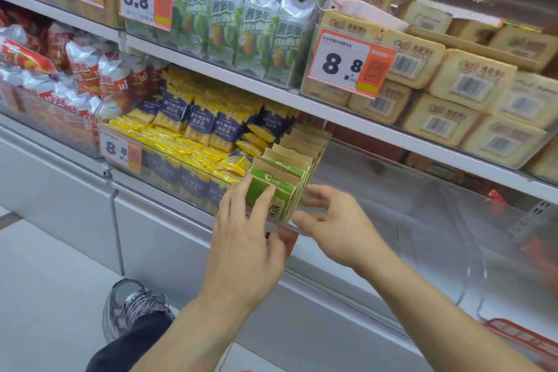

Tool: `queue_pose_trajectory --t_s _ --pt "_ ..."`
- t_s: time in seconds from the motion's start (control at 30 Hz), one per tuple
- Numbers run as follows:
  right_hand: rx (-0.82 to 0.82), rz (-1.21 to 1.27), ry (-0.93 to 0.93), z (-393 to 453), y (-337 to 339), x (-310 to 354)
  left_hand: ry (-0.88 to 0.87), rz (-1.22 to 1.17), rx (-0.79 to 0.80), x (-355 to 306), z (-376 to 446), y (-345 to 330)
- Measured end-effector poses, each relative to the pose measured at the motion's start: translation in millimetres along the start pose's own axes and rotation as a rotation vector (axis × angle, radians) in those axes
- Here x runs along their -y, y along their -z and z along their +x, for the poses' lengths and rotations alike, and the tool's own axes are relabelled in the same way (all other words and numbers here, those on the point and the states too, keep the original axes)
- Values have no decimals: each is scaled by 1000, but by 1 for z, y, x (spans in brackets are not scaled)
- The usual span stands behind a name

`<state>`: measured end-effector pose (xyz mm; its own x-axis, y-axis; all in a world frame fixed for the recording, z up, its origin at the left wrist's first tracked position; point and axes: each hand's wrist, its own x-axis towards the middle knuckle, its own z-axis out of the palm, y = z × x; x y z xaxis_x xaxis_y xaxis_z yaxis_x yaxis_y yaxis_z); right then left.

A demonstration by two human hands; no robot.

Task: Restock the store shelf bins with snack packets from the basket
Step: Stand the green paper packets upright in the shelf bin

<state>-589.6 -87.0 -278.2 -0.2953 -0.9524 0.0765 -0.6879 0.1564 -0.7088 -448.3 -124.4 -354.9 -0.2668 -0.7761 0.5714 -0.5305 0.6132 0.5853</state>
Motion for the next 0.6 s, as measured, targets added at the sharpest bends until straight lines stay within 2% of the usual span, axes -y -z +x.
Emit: queue_pose_trajectory --t_s 0.13,0.2,0.23,0.3,0.4,0.53,0.6 --pt "-121 -18 107 -50 27 -14 8 -209 -160 -10 -9 14" --pt "-24 -15 104 -84 34 -27 66 -287 -66 -14 -20 17" --pt "68 -20 75 -101 35 -37 108 -306 68 -16 -27 15" --pt "290 -75 -18 -131 29 -64 136 -228 459 -19 -45 8" --pt "531 -258 -120 -165 0 -112 27 12 949 -24 -75 -10" --pt "600 -347 -228 -201 -41 -177 -54 219 1359 -28 -119 -37" --pt "615 -361 -296 -216 -52 -201 -33 291 1487 -23 -140 -52"
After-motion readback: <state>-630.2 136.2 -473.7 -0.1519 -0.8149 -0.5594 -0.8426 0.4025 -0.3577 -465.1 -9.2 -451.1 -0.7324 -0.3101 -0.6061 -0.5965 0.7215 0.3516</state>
